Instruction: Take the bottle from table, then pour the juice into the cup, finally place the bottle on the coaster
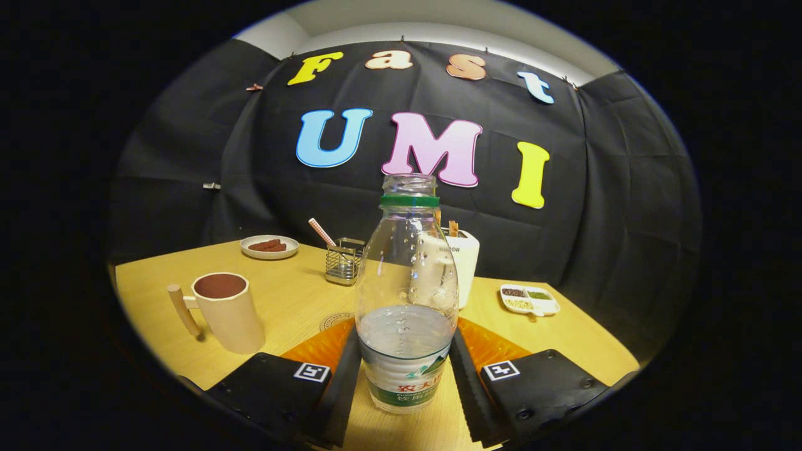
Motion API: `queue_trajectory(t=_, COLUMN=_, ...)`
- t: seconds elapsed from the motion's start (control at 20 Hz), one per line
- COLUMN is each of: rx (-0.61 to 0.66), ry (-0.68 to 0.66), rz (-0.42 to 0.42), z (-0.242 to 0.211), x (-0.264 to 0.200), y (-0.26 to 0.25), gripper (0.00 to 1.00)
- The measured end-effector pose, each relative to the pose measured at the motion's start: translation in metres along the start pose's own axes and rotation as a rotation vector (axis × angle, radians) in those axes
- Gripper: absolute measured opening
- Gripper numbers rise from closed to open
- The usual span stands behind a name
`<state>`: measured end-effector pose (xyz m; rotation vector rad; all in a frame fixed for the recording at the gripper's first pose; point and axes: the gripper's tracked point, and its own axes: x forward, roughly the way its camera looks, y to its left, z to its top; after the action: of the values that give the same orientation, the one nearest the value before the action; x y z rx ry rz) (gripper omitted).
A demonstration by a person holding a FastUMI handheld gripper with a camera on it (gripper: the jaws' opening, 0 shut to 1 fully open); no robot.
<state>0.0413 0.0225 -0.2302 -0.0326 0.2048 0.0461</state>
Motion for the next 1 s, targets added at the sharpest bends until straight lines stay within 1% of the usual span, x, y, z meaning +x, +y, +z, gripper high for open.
queue_trajectory(t=0.1, rx=-0.046, ry=-0.017, rz=-0.021, z=0.019, x=-0.001, y=-0.005, gripper=0.72)
queue_trajectory(t=0.3, rx=-0.199, ry=-0.015, rz=-0.015, z=0.043, x=-0.002, y=-0.002, gripper=0.69)
queue_trajectory(t=0.4, rx=-0.264, ry=-0.001, rz=-0.014, z=0.051, x=-0.001, y=-0.004, gripper=0.69)
queue_trajectory(t=0.6, rx=-0.406, ry=0.029, rz=0.008, z=0.058, x=0.004, y=0.001, gripper=0.69)
queue_trajectory(t=0.75, rx=-0.527, ry=0.029, rz=-0.006, z=0.065, x=0.005, y=0.005, gripper=0.69)
queue_trajectory(t=1.0, rx=-0.673, ry=0.024, rz=0.014, z=0.066, x=0.013, y=0.023, gripper=0.69)
